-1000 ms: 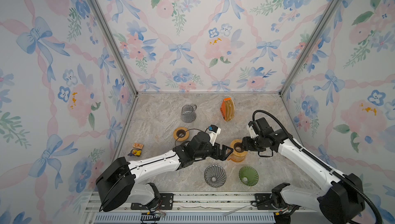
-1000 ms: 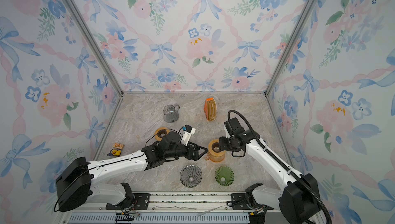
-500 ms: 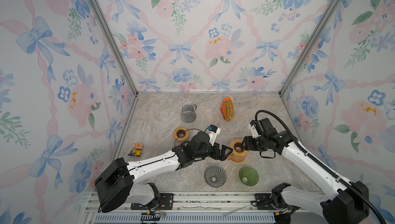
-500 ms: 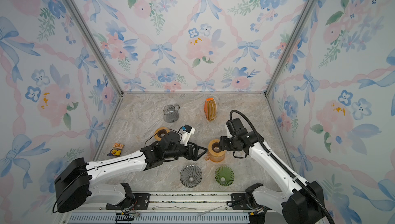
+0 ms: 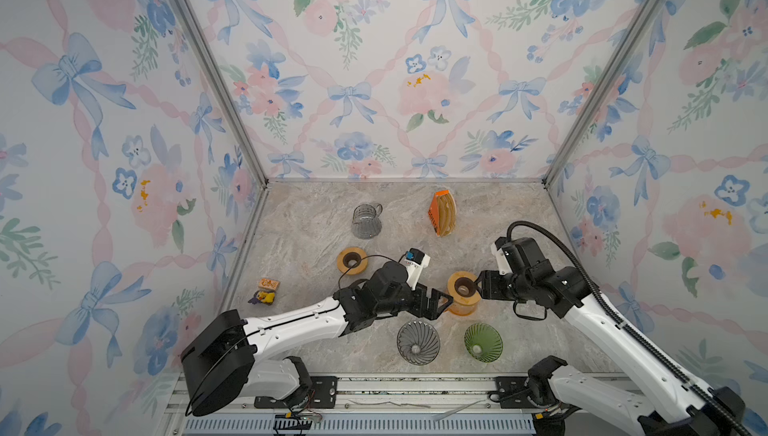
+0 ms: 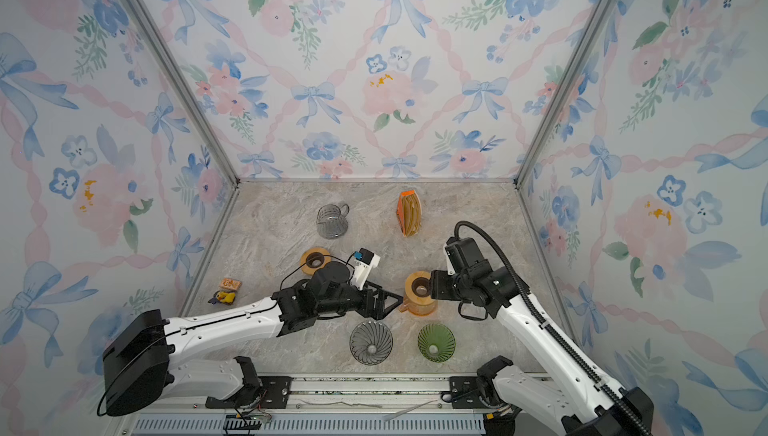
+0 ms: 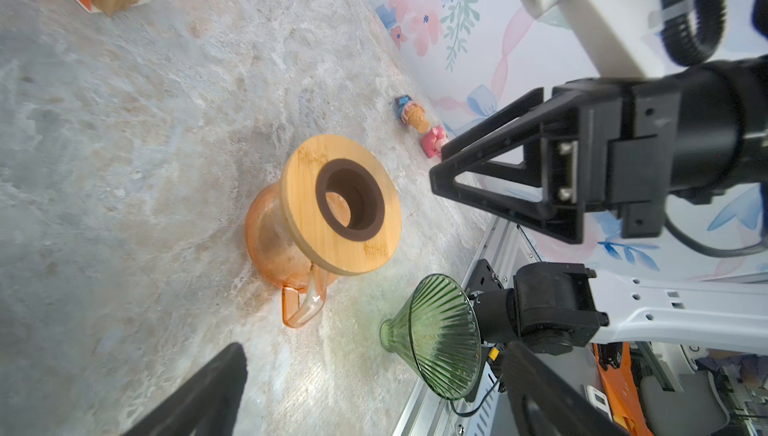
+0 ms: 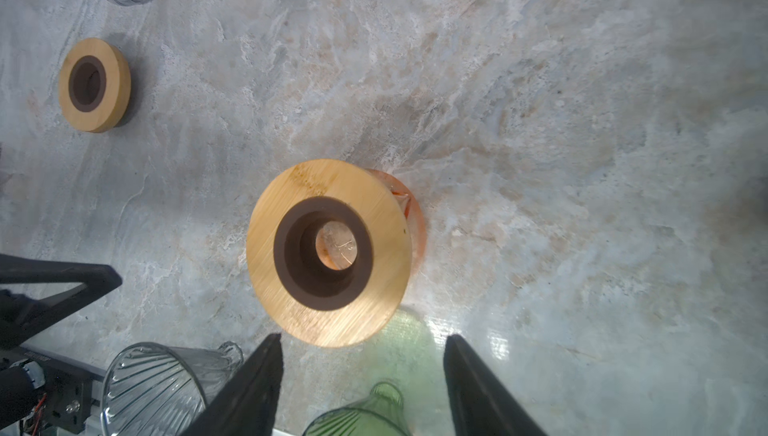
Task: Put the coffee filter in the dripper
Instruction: 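Move the right gripper toward the robot over the green ribbed dripper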
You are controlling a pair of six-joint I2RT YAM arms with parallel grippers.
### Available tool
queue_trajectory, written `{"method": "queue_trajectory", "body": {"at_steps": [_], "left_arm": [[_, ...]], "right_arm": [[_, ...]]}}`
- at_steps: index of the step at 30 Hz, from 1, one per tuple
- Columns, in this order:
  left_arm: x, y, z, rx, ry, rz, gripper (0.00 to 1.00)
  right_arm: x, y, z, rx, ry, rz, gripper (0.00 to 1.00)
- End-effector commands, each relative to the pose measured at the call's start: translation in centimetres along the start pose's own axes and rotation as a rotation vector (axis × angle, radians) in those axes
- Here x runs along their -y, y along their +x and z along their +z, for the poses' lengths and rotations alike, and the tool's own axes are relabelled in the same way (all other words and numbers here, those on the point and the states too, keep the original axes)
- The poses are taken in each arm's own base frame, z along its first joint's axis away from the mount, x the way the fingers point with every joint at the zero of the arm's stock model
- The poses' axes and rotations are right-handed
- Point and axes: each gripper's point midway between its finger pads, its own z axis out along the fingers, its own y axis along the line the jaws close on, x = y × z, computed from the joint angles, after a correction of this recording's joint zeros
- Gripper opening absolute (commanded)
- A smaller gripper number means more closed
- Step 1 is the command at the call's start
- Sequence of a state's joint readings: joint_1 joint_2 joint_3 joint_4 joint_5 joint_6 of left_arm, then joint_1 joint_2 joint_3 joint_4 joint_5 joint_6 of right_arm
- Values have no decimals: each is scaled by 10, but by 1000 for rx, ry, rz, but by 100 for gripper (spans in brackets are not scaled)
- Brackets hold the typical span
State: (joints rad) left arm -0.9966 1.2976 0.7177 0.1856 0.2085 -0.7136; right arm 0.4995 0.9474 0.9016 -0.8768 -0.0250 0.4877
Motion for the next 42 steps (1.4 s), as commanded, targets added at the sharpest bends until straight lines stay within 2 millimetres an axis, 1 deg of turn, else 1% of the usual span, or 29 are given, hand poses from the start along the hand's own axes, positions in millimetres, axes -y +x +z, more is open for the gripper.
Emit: {"method": "queue_trajectory", "body": {"at_steps": [1, 5, 12, 17, 24, 32, 36, 42], "left_arm": [[3, -1, 4, 6, 3, 32, 98], [2, 1, 7, 2, 0, 42, 98], [7, 0, 4, 5, 17, 56, 98], [10, -5, 0, 24, 20, 61, 98], [11, -4, -5, 30, 27, 59, 98], [15, -4, -8, 31, 47, 69, 98], [15, -5, -11, 41, 49, 73, 98], [15, -5, -13, 45, 52, 79, 98]], "right_arm": [[15, 30, -7, -62, 38, 45, 65], [22, 44, -15, -59, 38, 81, 67], [32, 64, -19, -62, 44, 151, 67], [36, 74, -22, -84, 63, 182, 72], [35, 91, -15, -155, 84, 170, 74], [37, 105, -7, -195, 133, 156, 66], [39, 115, 0, -218, 159, 157, 65], [40, 120, 9, -241, 177, 158, 63]]}}
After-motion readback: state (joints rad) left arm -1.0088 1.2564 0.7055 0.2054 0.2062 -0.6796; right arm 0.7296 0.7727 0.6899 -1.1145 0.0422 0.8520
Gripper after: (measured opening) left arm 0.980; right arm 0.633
